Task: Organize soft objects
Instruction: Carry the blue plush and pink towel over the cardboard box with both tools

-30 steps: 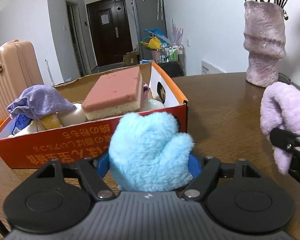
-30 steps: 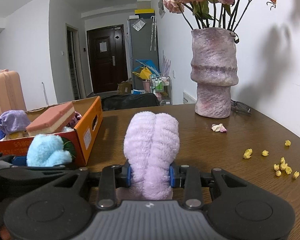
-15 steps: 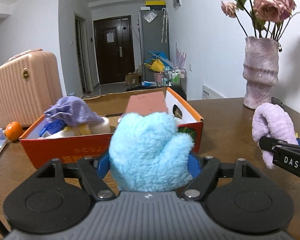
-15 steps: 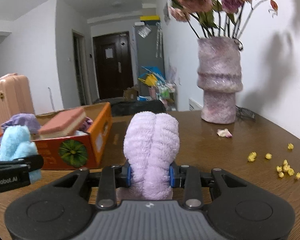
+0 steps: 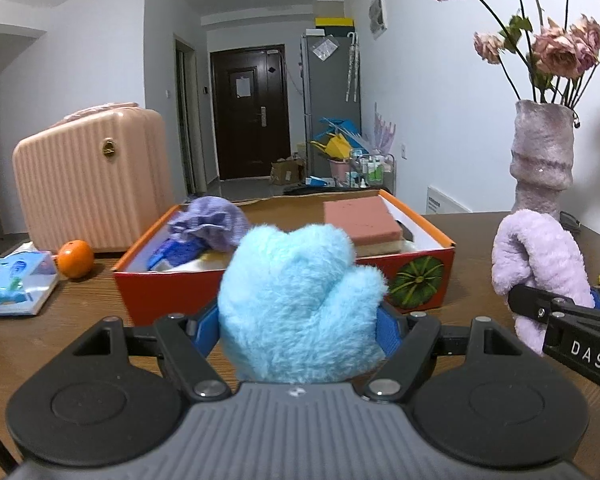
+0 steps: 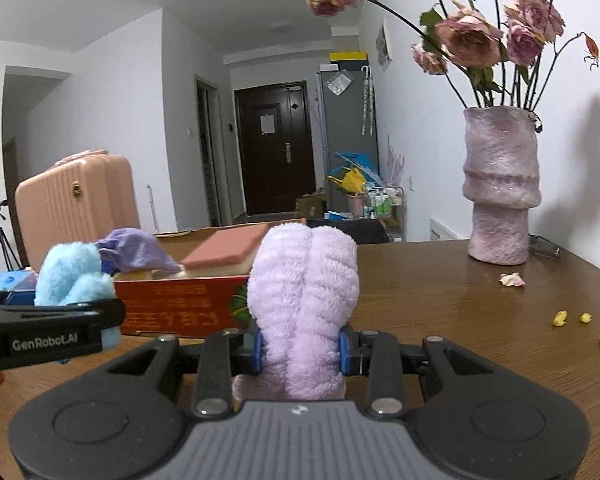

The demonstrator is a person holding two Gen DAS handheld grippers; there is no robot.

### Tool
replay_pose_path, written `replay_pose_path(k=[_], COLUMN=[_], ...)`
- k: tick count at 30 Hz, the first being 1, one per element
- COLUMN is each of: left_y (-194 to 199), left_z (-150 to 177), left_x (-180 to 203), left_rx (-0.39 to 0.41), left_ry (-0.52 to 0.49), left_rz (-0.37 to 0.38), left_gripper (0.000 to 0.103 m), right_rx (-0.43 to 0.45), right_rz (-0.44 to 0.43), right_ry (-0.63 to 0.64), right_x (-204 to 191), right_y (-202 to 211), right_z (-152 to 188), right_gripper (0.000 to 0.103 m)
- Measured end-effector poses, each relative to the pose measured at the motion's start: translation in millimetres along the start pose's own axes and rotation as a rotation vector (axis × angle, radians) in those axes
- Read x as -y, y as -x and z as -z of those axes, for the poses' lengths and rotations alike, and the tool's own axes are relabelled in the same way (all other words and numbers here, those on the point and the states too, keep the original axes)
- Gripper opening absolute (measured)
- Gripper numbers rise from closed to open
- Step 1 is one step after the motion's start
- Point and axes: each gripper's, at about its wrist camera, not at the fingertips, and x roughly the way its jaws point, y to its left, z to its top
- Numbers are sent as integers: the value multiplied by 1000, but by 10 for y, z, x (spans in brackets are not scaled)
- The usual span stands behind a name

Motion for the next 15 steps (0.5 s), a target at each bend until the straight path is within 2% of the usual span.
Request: replay_pose_path(k=[15], left_y=[190], left_z=[-27], left_x=[-472], left_rx=[36], left_ry=[42], left_rz=[-20], left_gripper=[76], right_rx=[33], right_rz=[-26], right_ry=[8], right_x=[-426], right_y=[63], right_z=[22], right_gripper=[32])
